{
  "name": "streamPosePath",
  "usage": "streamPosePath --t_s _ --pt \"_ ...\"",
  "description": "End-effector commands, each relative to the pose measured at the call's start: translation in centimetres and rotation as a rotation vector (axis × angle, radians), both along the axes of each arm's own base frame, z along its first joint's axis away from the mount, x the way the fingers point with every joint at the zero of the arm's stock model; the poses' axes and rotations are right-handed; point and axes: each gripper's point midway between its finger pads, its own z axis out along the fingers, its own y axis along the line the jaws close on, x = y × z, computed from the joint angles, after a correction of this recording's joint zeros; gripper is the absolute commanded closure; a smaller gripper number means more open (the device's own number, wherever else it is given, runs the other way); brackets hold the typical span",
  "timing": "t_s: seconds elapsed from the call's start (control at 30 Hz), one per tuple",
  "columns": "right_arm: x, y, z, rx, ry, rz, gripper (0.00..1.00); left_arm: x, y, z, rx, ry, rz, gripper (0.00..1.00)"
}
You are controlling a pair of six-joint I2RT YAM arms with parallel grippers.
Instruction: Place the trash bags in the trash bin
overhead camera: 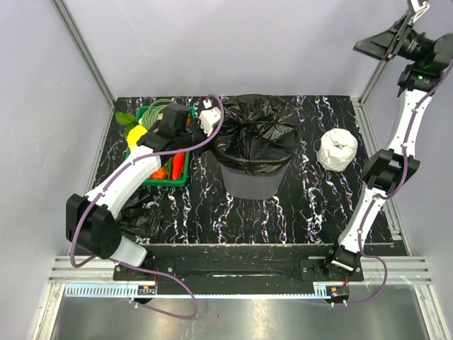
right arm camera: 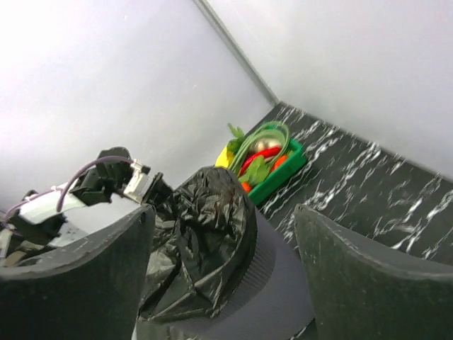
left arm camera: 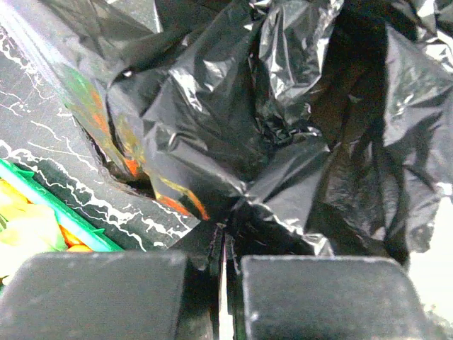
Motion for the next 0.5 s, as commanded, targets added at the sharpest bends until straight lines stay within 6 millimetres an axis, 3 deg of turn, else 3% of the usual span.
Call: streamPosePath --t_s 0.0,0.13,0.2,0.27,0.3,0.47 --pt "0.9 -0.3 4.4 -0.035 -0.202 -0.185 0.11 1.2 -0.8 2.4 -0.044 -0.033 0.004 1.0" --pt "3.4 -1.1 2.7 -0.098 -0.192 -0.339 0.12 1.6 -1.0 2.7 -0.057 -0.021 0.015 1.0" --pt "4.9 -1.5 -0.6 -0.226 -0.146 -0.471 0.12 1.6 -0.9 2.6 -0.06 -0.021 0.02 1.0" --pt "5.1 -1.2 -4.9 -0.391 -0.076 -0.535 0.09 1.6 -1.0 2.5 -0.06 -0.023 0.02 1.0" --pt "4.4 -0.9 -7.3 -0.427 -0.021 -0.523 0.07 1.6 -0.9 2.4 -0.058 -0.025 0.02 1.0" --pt "0.0 1.1 -13.7 -0.419 0.151 -0.419 0.06 1.7 -0.9 2.5 -0.057 -0.028 0.022 1.0"
